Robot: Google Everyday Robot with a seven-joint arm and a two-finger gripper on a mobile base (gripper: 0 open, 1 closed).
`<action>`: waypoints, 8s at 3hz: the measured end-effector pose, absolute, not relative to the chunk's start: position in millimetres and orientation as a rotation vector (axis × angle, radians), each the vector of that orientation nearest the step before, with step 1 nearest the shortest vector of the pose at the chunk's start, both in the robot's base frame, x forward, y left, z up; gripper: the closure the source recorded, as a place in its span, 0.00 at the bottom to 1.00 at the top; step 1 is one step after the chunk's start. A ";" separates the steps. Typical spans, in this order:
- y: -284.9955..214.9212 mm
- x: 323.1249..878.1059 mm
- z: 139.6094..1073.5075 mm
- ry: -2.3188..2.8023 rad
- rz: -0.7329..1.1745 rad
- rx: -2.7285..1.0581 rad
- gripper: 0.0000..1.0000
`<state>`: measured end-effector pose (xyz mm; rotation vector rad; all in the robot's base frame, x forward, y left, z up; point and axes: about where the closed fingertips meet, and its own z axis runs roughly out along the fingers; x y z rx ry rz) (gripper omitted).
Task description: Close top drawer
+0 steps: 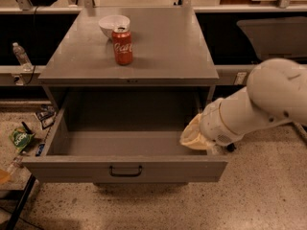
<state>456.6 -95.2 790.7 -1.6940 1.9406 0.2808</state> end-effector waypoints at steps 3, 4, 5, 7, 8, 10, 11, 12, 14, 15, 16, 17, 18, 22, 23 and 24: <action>-75.0 466.3 751.8 1.828 0.261 -1.644 1.00; -79.8 451.5 744.6 1.870 0.272 -1.612 1.00; -81.2 433.3 736.2 1.900 0.274 -1.592 1.00; -73.7 407.3 690.1 1.890 0.319 -1.618 1.00; -69.4 398.3 659.3 1.876 0.303 -1.664 1.00; -81.2 443.5 633.2 1.772 0.045 -1.664 1.00; -90.9 471.1 633.4 1.737 -0.034 -1.641 1.00; -98.2 500.8 631.8 1.702 -0.077 -1.633 1.00; -108.4 560.7 617.5 1.654 -0.086 -1.635 1.00; -111.6 590.9 609.6 1.634 -0.075 -1.640 1.00; -112.2 619.8 602.7 1.614 -0.060 -1.642 1.00; -109.4 640.3 602.2 1.589 -0.051 -1.644 1.00; -105.2 641.8 602.5 1.581 -0.023 -1.639 1.00; -55.9 563.5 778.1 1.505 0.355 -1.487 1.00; -47.6 553.8 837.8 1.390 0.336 -1.462 1.00; -44.6 552.7 841.6 1.379 0.337 -1.463 0.84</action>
Offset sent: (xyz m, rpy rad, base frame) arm 0.0017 0.0155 -0.0346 0.0571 -0.0499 0.0128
